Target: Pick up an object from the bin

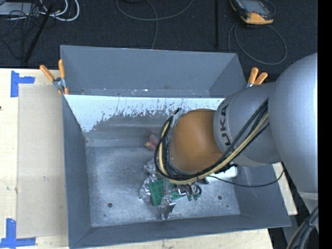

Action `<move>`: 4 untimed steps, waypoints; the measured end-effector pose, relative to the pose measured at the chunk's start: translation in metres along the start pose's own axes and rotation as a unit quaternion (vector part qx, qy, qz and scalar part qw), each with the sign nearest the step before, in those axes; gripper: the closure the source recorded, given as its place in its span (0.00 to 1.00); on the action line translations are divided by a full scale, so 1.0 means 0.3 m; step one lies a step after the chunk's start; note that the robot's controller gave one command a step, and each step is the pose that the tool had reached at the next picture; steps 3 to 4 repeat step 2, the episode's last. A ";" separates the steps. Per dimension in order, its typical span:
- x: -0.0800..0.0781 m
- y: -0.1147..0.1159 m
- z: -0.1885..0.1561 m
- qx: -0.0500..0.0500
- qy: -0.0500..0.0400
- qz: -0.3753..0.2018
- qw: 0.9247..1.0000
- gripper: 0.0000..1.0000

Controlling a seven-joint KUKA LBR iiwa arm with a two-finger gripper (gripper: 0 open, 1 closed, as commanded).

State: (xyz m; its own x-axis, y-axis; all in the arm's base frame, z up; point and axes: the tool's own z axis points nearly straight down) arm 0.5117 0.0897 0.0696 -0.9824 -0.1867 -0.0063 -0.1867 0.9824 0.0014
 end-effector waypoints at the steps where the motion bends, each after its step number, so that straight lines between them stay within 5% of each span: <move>1: -0.011 -0.001 -0.017 0.000 -0.005 0.002 1.000 1.00; 2: -0.051 0.055 -0.486 0.000 -0.001 -0.016 1.000 1.00; 4: -0.051 0.055 -0.486 0.000 -0.001 -0.016 1.000 1.00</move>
Offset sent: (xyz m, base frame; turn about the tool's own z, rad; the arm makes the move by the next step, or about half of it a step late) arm 0.0000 0.0000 0.0000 0.0000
